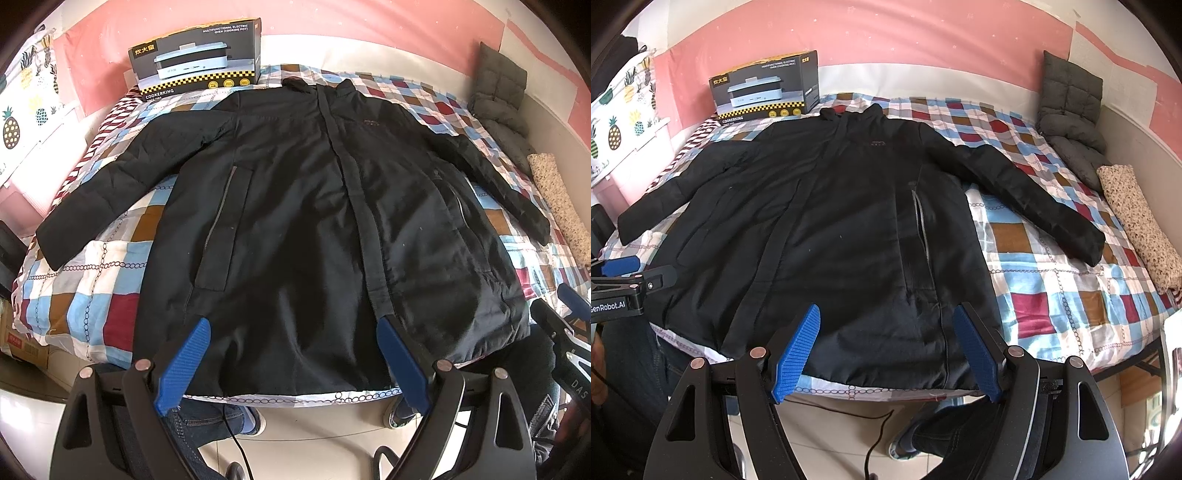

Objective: Fold large clothes

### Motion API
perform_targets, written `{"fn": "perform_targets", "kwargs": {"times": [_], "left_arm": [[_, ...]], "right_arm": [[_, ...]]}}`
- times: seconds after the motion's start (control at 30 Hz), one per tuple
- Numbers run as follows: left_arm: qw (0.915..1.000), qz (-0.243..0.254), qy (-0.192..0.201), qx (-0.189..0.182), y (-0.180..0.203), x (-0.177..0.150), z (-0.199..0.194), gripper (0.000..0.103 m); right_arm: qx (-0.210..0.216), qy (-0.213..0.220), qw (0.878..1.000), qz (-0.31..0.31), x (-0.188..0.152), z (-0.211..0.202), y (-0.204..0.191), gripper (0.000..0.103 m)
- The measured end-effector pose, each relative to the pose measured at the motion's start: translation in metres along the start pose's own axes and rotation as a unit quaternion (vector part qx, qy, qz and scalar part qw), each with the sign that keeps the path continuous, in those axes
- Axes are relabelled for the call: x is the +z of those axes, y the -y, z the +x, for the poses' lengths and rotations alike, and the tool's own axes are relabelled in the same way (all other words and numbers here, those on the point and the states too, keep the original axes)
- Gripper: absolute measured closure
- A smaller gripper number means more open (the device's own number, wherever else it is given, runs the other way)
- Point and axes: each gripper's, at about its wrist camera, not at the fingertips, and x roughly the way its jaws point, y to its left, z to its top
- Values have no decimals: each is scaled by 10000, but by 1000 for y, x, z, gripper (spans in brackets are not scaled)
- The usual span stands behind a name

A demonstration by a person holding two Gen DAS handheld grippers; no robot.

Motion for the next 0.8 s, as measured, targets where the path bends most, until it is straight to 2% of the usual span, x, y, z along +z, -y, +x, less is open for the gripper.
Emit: {"fn": "perform_targets", "kwargs": {"times": [0.57,0.8], "left_arm": [[9995,-179,-193,191,-20,15,34,10],[9975,-623,-202,258,-56,33,58,10]], "right_arm": [[72,-113,9998,-170,23,33,-8,28],[307,-127,9989,-320,47,66,-21,28]]}}
